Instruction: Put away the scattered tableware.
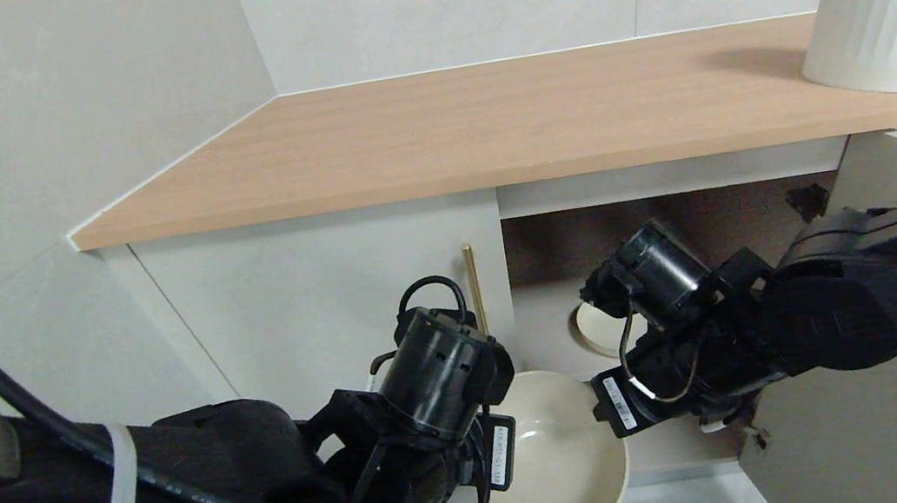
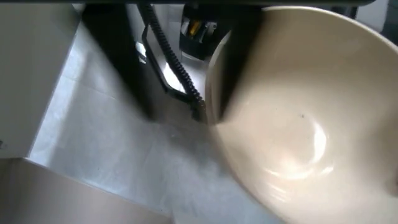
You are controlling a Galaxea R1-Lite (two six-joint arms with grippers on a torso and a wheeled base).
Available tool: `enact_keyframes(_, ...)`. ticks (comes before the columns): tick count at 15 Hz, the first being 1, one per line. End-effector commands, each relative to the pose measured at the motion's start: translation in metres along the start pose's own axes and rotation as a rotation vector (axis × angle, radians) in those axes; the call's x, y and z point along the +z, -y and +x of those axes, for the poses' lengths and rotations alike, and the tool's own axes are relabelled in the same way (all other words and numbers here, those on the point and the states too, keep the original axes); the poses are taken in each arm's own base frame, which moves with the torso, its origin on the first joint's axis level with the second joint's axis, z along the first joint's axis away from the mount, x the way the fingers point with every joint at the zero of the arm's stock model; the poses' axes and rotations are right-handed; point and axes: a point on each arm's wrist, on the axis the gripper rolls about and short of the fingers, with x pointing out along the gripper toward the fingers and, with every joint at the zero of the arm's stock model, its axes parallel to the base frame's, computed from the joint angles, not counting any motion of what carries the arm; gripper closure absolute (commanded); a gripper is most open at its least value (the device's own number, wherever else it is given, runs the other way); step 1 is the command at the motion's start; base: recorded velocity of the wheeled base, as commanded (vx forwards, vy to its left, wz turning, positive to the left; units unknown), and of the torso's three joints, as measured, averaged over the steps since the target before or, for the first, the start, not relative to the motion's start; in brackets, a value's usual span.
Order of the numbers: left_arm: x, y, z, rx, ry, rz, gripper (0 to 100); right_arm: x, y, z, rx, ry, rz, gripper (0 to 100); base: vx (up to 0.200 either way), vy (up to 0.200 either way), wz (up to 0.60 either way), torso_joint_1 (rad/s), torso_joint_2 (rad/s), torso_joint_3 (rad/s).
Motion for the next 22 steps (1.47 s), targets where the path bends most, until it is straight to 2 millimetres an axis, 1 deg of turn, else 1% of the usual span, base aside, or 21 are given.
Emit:
enact_keyframes(1, 0.000, -0.001, -0.001, 0.001, 0.001, -0.001, 100, -0.002, 0.000, 0.003, -0.004, -0.011, -0.004, 100, 0.000, 0.000, 0.00, 0.000, 0.00, 0.000)
enact_keyframes(7, -0.001, -0.001, -0.001, 0.002, -0.002, 0.002, 100, -0.002, 0.000, 0.003, -0.005, -0.012, -0.004, 100, 0.000, 0.000, 0.00, 0.000, 0.00, 0.000)
enact_keyframes(8, 0.000, -0.001, -0.001, 0.000, 0.002, -0.001, 0, -0.002, 0.000, 0.004, -0.005, -0.013, -0.004, 100, 0.000, 0.000, 0.00, 0.000, 0.00, 0.000)
enact_keyframes(12, 0.003, -0.001, -0.005, -0.007, 0.025, -0.014, 0, -0.001, 0.001, 0.009, -0.011, -0.021, 0.013, 100, 0.000, 0.000, 0.00, 0.000, 0.00, 0.000)
enact_keyframes(13, 0.004, -0.002, -0.005, -0.008, 0.030, -0.017, 0, 0.002, 0.004, 0.013, -0.020, -0.020, 0.062, 100, 0.000, 0.000, 0.00, 0.000, 0.00, 0.000)
enact_keyframes(15, 0.006, -0.002, -0.006, -0.010, 0.042, -0.027, 0, 0.016, 0.016, 0.022, -0.043, 0.001, 0.190, 100, 0.000, 0.000, 0.00, 0.000, 0.00, 0.000)
enact_keyframes(16, 0.008, -0.005, -0.007, -0.005, 0.050, -0.051, 0, 0.023, 0.028, 0.035, -0.091, 0.010, 0.297, 100, 0.000, 0.000, 0.00, 0.000, 0.00, 0.000)
enact_keyframes(17, 0.010, -0.007, -0.009, -0.004, 0.057, -0.056, 0, 0.024, 0.040, 0.047, -0.152, 0.005, 0.347, 100, 0.000, 0.000, 0.00, 0.000, 0.00, 0.000)
enact_keyframes(18, 0.013, -0.009, -0.011, -0.004, 0.067, -0.067, 0, 0.016, 0.057, 0.063, -0.237, -0.024, 0.393, 100, 0.000, 0.000, 0.00, 0.000, 0.00, 0.000)
enact_keyframes(19, 0.014, -0.010, -0.012, -0.004, 0.073, -0.071, 0, 0.016, 0.075, 0.074, -0.285, -0.010, 0.452, 100, 0.000, 0.000, 0.00, 0.000, 0.00, 0.000)
enact_keyframes(20, 0.014, -0.010, -0.012, -0.002, 0.073, -0.071, 0, 0.022, 0.087, 0.078, -0.294, 0.036, 0.495, 100, 0.000, 0.000, 0.00, 0.000, 0.00, 0.000)
enact_keyframes(21, 0.015, -0.010, -0.012, -0.002, 0.075, -0.074, 0, 0.027, 0.096, 0.078, -0.290, 0.084, 0.520, 100, 0.000, 0.000, 0.00, 0.000, 0.00, 0.000)
enact_keyframes(22, 0.015, -0.011, -0.013, -0.003, 0.077, -0.075, 0, 0.030, 0.100, 0.076, -0.290, 0.109, 0.535, 100, 0.000, 0.000, 0.00, 0.000, 0.00, 0.000)
